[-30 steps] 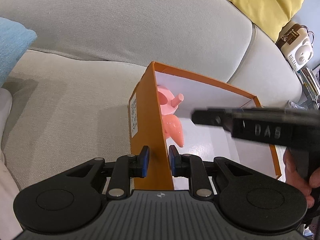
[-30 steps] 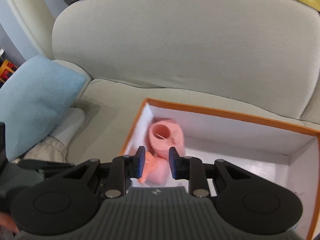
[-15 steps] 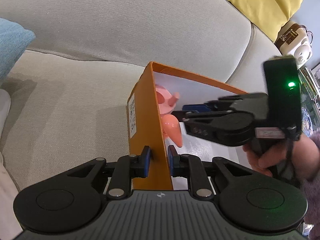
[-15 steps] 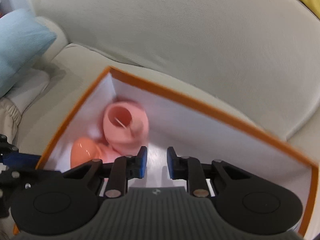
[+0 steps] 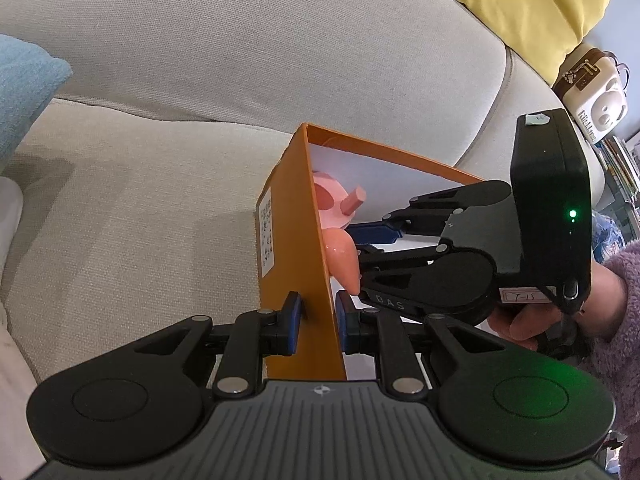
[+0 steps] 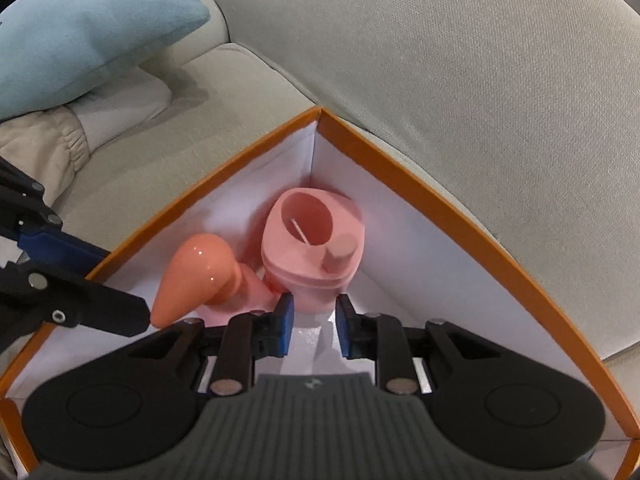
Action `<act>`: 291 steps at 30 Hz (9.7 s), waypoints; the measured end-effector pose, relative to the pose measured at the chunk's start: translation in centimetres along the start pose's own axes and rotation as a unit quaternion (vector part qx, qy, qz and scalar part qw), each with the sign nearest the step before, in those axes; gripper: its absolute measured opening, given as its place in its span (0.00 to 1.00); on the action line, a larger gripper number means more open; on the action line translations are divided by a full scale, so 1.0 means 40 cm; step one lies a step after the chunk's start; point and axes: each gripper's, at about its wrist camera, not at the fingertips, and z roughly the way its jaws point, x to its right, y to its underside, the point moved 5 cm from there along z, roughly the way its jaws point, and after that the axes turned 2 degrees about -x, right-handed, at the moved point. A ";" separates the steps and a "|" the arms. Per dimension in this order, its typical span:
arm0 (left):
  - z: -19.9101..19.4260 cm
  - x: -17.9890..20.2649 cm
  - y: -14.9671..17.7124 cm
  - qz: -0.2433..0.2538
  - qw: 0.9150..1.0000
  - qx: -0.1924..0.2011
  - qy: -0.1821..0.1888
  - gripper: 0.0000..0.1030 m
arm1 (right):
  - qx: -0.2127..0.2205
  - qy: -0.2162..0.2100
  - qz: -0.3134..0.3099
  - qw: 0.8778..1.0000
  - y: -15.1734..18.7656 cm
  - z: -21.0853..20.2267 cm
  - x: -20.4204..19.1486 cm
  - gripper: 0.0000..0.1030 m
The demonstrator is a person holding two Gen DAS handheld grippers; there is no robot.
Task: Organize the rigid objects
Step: 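Open the right tool and lift it out of the box, then grasp the plaid phone case with the left tool while the right moves to the photo-card box, then grasp the dark photo-card box with the right tool, then carry the phone case and photo-card box up over the orange box with both tools, then lower the photo-card box into the box with the right tool while the left lowers the phone case, then open both tools and lift them out of the orange box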
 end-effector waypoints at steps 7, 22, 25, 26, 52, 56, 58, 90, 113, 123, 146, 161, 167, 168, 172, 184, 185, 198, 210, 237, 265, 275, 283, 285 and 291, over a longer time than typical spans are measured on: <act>-0.010 0.005 0.004 0.007 1.000 0.011 -0.008 0.20 | -0.005 0.027 0.040 0.999 0.020 -0.043 0.003 0.23; -0.222 0.137 0.099 0.043 0.993 0.110 -0.006 0.20 | 0.147 0.049 0.211 0.965 0.209 -0.409 -0.029 0.44; -0.239 0.170 0.158 0.042 0.994 0.100 0.022 0.20 | 0.164 0.060 0.243 0.954 0.282 -0.452 -0.050 0.44; -0.237 0.183 0.180 0.043 0.995 0.091 0.029 0.20 | 0.167 0.059 0.254 0.951 0.301 -0.456 -0.061 0.44; 0.101 0.206 0.515 0.032 0.997 -0.068 0.001 0.59 | 0.088 0.063 0.344 0.933 0.654 -0.281 -0.191 0.44; 0.125 0.211 0.528 0.036 0.996 -0.082 0.007 0.66 | 0.095 0.058 0.344 0.932 0.665 -0.286 -0.190 0.43; 0.134 0.216 0.535 0.042 0.995 -0.085 0.008 0.64 | 0.098 0.057 0.343 0.933 0.668 -0.283 -0.193 0.44; 0.031 0.200 0.413 -0.040 0.998 -0.027 0.047 0.19 | 0.058 0.088 0.290 0.951 0.584 -0.278 -0.187 0.46; 0.050 0.161 0.398 -0.067 0.994 -0.039 0.072 0.18 | -0.002 0.067 0.320 0.945 0.542 -0.191 -0.109 0.34; 0.000 0.186 0.402 -0.051 0.996 -0.023 0.075 0.18 | 0.041 0.076 0.318 0.944 0.546 -0.288 -0.114 0.23; -0.059 0.266 0.032 0.010 0.999 0.001 0.044 0.18 | 0.193 0.011 0.322 0.927 0.284 -0.484 0.035 0.22; 0.231 0.200 -0.058 0.017 0.995 -0.090 -0.027 0.18 | 0.101 -0.018 0.385 0.917 0.219 -0.153 0.213 0.22; 0.268 0.214 -0.077 0.030 0.993 -0.104 -0.054 0.19 | 0.076 -0.016 0.387 0.919 0.224 -0.102 0.216 0.22; 0.270 0.214 -0.079 0.033 0.992 -0.105 -0.063 0.19 | 0.076 -0.019 0.387 0.919 0.226 -0.099 0.216 0.22; 0.266 0.229 -0.072 0.072 0.986 -0.098 -0.114 0.22 | 0.064 -0.013 0.390 0.918 0.239 -0.095 0.221 0.22; 0.193 0.266 -0.074 0.138 0.979 -0.067 -0.137 0.23 | 0.045 -0.008 0.397 0.917 0.247 -0.090 0.213 0.22; 0.184 0.269 -0.070 0.144 0.978 -0.067 -0.134 0.23 | 0.045 -0.007 0.398 0.916 0.245 -0.088 0.211 0.22; 0.157 0.257 0.022 0.191 0.972 -0.104 -0.090 0.23 | 0.052 -0.008 0.414 0.909 0.180 -0.042 0.179 0.22; 0.220 0.302 0.051 0.244 0.954 -0.130 -0.117 0.23 | 0.040 -0.036 0.425 0.904 0.184 -0.025 0.207 0.24; 0.315 0.319 0.089 0.467 0.843 -0.184 -0.193 0.54 | -0.057 -0.035 0.329 0.942 0.201 0.056 0.208 0.42; 0.277 0.264 -0.001 0.375 0.904 -0.148 -0.142 0.42 | -0.027 -0.011 0.316 0.948 0.157 0.075 0.211 0.41; 0.050 0.295 -0.042 0.329 0.939 -0.030 -0.097 0.44 | 0.053 0.022 0.325 0.944 0.206 -0.104 0.185 0.46; -0.162 0.410 0.039 0.288 0.955 0.057 -0.035 0.44 | 0.149 0.046 0.342 0.927 0.295 -0.292 0.088 0.47; -0.178 0.431 0.061 0.268 0.961 0.071 -0.017 0.44 | 0.166 0.056 0.341 0.924 0.321 -0.326 0.058 0.49; -0.154 0.422 0.225 0.205 0.976 0.075 0.005 0.44 | 0.192 0.080 0.345 0.915 0.429 -0.383 -0.036 0.50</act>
